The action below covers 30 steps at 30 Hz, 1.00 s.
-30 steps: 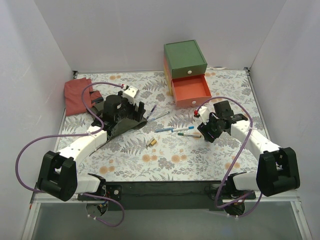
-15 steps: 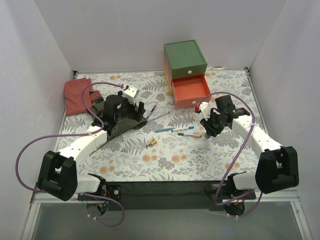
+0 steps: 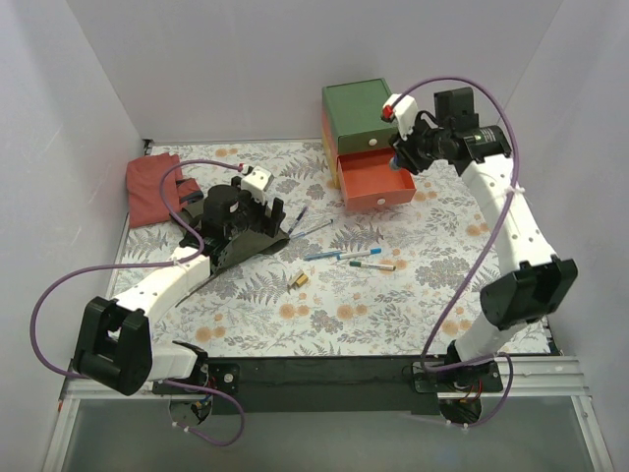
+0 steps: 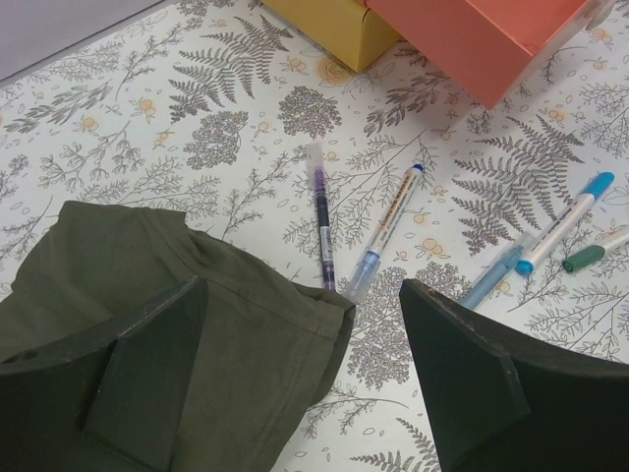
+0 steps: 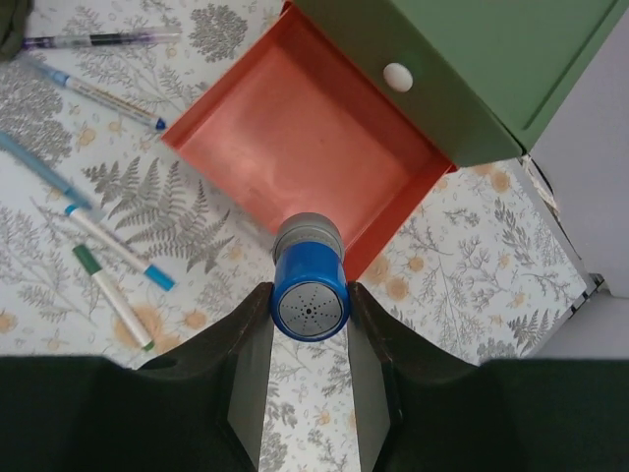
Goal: Sort the stationery into containers
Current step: Place the stationery in the drawer.
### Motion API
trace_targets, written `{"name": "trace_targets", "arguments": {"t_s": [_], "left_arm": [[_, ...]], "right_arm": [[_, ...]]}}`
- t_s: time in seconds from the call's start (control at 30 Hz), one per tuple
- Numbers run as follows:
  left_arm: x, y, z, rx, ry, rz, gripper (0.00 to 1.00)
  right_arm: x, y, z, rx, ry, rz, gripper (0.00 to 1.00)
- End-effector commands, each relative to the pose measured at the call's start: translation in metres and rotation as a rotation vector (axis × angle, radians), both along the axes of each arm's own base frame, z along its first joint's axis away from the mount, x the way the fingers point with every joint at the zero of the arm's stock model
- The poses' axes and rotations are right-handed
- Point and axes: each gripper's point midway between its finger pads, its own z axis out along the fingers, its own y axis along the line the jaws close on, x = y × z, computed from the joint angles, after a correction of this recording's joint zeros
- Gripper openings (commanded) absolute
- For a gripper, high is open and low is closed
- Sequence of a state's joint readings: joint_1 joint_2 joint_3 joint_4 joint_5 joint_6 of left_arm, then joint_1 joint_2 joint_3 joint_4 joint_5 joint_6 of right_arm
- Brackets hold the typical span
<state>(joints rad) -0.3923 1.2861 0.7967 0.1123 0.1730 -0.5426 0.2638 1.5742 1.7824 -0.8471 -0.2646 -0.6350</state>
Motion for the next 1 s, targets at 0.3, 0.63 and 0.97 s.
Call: {"name": "trace_targets", "arguments": {"t_s": [0.3,0.63,0.97], "left_arm": [[-0.003,0.007,0.031,0.01,-0.067,0.016,0.8],[-0.004,-0.001,0.022,0.034,-0.042,-0.019,0.8],[-0.014,-0.009,-0.015,0.09,0.013,-0.111,0.8]], "right_arm": [[0.077,0.005,-0.075,-0.141,0.14,-0.03,0.27],[0.102,0.006,-0.087,-0.148,0.14,-0.066,0.53],[0.083,-0.009,0.001,0.005,-0.003,-0.193,0.87]]}}
